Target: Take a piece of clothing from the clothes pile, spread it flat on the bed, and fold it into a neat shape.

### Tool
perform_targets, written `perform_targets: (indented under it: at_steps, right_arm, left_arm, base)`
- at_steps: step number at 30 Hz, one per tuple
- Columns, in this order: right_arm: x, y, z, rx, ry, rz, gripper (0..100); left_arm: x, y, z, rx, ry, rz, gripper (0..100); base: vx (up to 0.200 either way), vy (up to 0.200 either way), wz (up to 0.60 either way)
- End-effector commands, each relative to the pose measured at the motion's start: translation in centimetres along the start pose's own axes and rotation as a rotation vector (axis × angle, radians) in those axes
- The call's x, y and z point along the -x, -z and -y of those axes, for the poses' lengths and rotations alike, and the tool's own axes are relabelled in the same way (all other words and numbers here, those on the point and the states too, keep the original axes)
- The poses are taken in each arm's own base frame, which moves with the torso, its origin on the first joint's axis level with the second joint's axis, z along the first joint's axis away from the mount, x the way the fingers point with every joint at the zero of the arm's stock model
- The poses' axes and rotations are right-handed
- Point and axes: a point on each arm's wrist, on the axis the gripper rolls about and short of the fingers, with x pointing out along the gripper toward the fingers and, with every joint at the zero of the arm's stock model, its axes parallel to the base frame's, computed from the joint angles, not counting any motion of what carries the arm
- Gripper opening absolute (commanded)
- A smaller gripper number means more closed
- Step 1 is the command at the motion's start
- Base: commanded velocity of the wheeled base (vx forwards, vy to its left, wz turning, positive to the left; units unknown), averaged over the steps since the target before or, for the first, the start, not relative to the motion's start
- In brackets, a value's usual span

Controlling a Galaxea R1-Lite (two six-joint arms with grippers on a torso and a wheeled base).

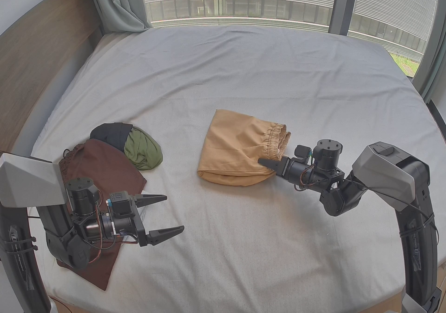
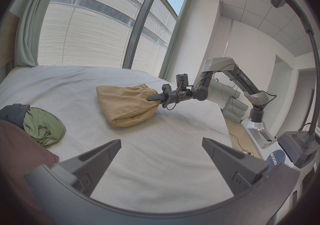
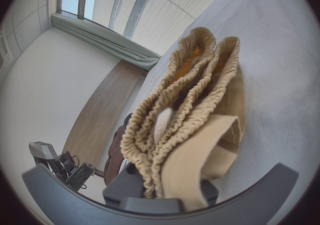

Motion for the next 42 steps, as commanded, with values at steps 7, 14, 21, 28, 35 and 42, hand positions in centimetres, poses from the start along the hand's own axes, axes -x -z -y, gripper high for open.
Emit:
perform_targets:
  at_steps: [7,14,21,28,35,42]
  right_arm:
    - [0.6,1.3,1.3,-0.012,0.04,0.007,0]
    - [0.5,1.6,1.6,-0.01,0.04,0.009,0]
    - [0.5,1.6,1.6,-0.009,0.039,0.011,0]
    - [0.7,1.8,1.8,-0.012,0.045,0.007,100]
    - [3.4,1.0,2.6,0.007,0.108,0.012,100]
    - [6.5,-0.8,2.8,0.034,0.142,0.073,100]
  left_arm:
    - [0.0,0.0,0.0,-0.002,0.0,0.001,100]
    - [-0.1,0.1,0.0,0.001,0.004,-0.002,100]
    - [-0.2,0.1,0.0,-0.001,0.003,0.0,100]
    - [-0.2,0.0,0.0,-0.003,0.003,0.002,100]
    - [-0.1,-0.1,0.0,-0.005,0.003,0.003,100]
    - [-0.2,0.0,-0.1,-0.003,0.002,0.002,100]
  base:
    - [0.0,0.0,0.0]
    - [0.0,0.0,0.0]
    - [0.0,0.0,0.0]
    - [0.0,0.0,0.0]
    - [0.0,0.0,0.0]
    - [0.0,0.0,0.0]
